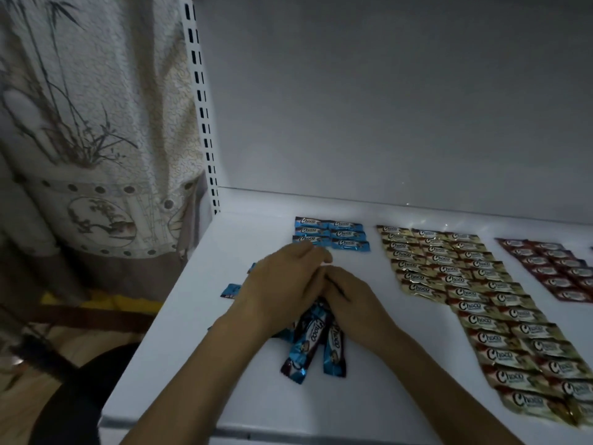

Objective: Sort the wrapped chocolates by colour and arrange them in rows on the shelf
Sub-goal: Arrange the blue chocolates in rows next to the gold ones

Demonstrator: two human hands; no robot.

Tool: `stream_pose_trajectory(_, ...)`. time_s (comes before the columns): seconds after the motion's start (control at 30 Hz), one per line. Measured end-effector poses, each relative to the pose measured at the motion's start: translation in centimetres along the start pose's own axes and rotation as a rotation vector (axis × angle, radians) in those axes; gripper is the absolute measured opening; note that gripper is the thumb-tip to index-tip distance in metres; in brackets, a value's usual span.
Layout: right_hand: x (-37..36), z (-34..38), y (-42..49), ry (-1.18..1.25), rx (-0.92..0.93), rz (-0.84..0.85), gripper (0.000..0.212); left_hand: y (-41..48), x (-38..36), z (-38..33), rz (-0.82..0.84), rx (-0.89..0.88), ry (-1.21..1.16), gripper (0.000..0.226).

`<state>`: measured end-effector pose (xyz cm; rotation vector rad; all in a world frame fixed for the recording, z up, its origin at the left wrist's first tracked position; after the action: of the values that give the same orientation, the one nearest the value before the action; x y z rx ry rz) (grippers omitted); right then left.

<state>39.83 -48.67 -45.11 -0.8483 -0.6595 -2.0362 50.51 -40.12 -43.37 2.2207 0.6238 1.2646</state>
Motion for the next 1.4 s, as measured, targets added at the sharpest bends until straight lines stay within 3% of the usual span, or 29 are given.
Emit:
stream_pose_trajectory(0.2,-0.4,-1.1,-0.6,-0.044,0.049,-0.108,0.027,-2.9,-0.5,-0.5,0.015,0.033,-0.084,0.039)
stream_pose_trajectory(0.27,-0.1,-0.8,-0.8,0.004,0.072,-0.127,0.026,-3.2,0.2,-1.1,0.028,0.081,0.018,0.061)
stream_pose_trajectory(0.37,0.4,-0.4,-0.6,0.0,0.023,-0.13,0.026,-4.5,1.2,-1.6,0.249,0.341,0.185,0.102)
stream_pose_trajectory(0.43,0.2,-0.5,-0.4,-0.004,-0.002,-0.127,0.025,-5.7,1.2,-1.3,0.362,0.476,0.22,0.111)
stream_pose_trajectory(0.6,-0.3,-0.8,-0.3,-0.049,0.001,-0.104,0.026,-6.1,0.8,-1.1,0.231,0.465,0.186,0.087)
stream_pose_trajectory(0.77,-0.6,-0.1,-0.6,-0.148,0.157,-0.055,0.036,-5.5,0.9,-0.3,0.088,0.3,0.065,0.047)
stream_pose_trajectory(0.87,-0.6,0.2,-0.7,-0.164,0.144,-0.067,0.041,-5.4,1.2,0.6,0.053,0.272,-0.003,0.038)
stream_pose_trajectory(1.0,-0.6,0.0,0.0,-0.142,0.082,-0.061,0.039,-4.9,1.6,0.8,-0.049,0.356,-0.239,0.032)
stream_pose_trajectory(1.1,-1.3,-0.4,1.2,-0.194,0.014,-0.034,0.051,-4.8,2.3,0.9,-0.127,0.474,-0.498,0.013)
stream_pose_trajectory(1.23,-2.8,0.3,2.1,-0.391,0.049,-0.04,0.069,-4.9,3.0,1.0,-0.286,0.567,-0.716,0.012)
stream_pose_trajectory(1.4,-3.4,0.8,0.9,-0.446,0.145,-0.084,0.052,-4.9,3.4,1.7,-0.539,0.728,-1.071,0.014)
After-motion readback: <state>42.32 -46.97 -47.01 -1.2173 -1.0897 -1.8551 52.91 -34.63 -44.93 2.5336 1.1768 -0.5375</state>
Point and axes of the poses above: each hand's wrist, its own y-axis towards the middle knuckle, its own x-axis out of the back of the hand, z = x × y, the point moved 2 cm from there along y, towards the middle knuckle, and after that the axes turned 14 degrees about -y, right-handed, at the moved point
